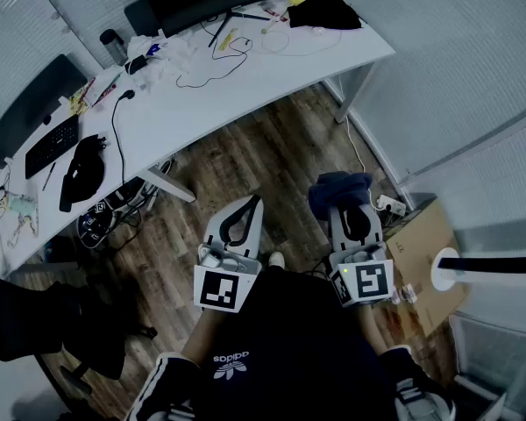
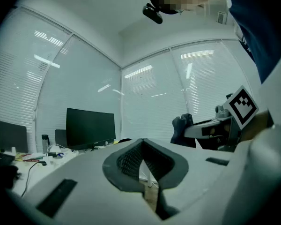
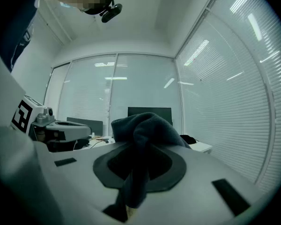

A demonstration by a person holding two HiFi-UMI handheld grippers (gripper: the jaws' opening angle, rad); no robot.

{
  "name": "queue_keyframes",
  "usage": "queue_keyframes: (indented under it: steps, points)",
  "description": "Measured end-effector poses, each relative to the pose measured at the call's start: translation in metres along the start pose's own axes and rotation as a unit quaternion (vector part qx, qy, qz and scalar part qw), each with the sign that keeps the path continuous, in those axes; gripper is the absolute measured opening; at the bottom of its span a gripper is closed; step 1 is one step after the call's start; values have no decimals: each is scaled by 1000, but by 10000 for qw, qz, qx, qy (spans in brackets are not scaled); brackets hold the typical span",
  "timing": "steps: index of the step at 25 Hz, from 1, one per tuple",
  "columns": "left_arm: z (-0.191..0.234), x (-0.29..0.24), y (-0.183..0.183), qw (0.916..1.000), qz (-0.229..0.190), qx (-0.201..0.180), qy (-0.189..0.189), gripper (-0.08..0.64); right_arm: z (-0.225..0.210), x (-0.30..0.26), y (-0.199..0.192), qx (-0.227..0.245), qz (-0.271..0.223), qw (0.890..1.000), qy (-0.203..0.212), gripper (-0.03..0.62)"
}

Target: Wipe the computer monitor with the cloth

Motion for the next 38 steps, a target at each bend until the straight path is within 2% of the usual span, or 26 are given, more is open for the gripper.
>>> queue_keyframes:
  steps: [10, 15, 19, 25, 32, 38]
  points:
    - [-5, -14, 2, 9997, 60, 167, -190, 5, -12, -2, 2, -35, -12, 10000, -9, 48]
    - [-8, -17, 2, 9996, 117, 240, -99, 5, -16, 0, 3, -41, -26, 10000, 40, 49]
    - [-10, -16, 2, 9994, 76, 329, -37, 5, -21, 5, 0, -221, -96, 9996, 177, 49]
    - [-11, -19, -6, 9984, 166, 531, -112, 5, -28, 7, -6, -364, -47, 9993, 51, 50]
    - [20, -49, -17, 9980, 129, 613, -127, 6, -37, -30, -4, -383, 4, 9993, -38, 50]
    - [76, -95, -34, 9981, 156, 542, -241, 5, -44, -101, 9, -368, 45, 9992, -116, 49]
Point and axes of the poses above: the fingertips, and each gripper's own axes: x backward along the fingers, z to its left, y out of its top, the point moved 10 cm from there along x, backward along the fingers, and after that the axes turned 12 degrees about -x, right-handed, at the moved point
